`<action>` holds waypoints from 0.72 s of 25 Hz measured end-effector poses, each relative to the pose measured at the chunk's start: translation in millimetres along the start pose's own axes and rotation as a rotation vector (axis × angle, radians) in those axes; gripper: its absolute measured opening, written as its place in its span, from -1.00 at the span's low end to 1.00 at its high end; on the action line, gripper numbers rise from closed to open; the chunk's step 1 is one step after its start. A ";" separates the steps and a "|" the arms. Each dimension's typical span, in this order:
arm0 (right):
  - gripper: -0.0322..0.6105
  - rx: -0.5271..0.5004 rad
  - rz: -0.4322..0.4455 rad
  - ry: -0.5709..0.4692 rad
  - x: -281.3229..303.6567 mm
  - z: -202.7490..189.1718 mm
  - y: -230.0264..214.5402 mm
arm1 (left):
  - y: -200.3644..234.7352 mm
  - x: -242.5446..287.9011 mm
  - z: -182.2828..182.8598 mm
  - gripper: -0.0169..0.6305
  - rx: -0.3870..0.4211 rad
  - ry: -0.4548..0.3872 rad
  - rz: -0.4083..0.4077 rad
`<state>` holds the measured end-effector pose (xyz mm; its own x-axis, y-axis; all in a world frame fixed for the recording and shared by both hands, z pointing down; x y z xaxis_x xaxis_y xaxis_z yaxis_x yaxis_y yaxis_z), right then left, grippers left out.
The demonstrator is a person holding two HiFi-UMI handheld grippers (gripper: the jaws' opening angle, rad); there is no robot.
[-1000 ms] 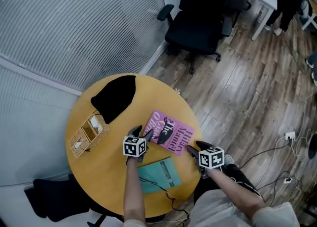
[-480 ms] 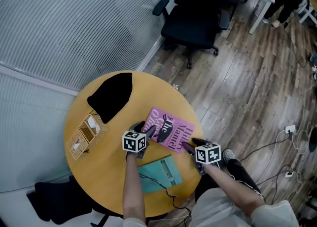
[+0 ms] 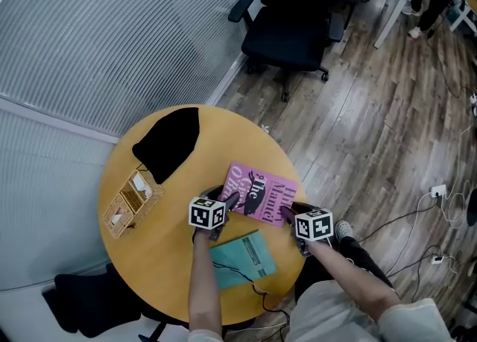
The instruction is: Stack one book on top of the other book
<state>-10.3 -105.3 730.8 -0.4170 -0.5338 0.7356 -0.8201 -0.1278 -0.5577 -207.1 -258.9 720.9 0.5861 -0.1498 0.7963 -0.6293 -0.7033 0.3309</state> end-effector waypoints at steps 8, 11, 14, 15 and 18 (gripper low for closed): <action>-0.52 0.015 -0.030 -0.037 -8.6 4.3 -12.7 | -7.4 -5.7 -21.0 -0.30 -0.116 0.024 -0.070; -0.54 0.030 -0.029 -0.034 -10.4 5.1 -13.7 | -10.7 -7.0 -23.0 -0.32 -0.147 -0.016 -0.017; -0.54 0.024 -0.040 -0.021 -14.5 6.9 -16.1 | -20.5 -9.9 -24.7 -0.32 -0.145 -0.024 0.017; -0.54 0.024 -0.040 -0.019 -15.9 6.6 -16.0 | -23.4 -12.4 -26.1 -0.32 -0.148 -0.030 0.028; -0.54 0.007 -0.030 -0.022 -20.5 8.2 -12.0 | -29.9 -23.5 -29.8 -0.32 -0.164 -0.060 0.063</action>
<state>11.3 -99.7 719.2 -0.3837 -0.5481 0.7432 -0.8292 -0.1497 -0.5385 -217.3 -213.6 707.3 0.5690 -0.2351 0.7880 -0.7378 -0.5691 0.3630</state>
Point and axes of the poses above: the fingertips, and each gripper's own axes: x forward along the fingers, y to its left, z out of its top, the point moved 5 cm from there along -x, backward along the fingers
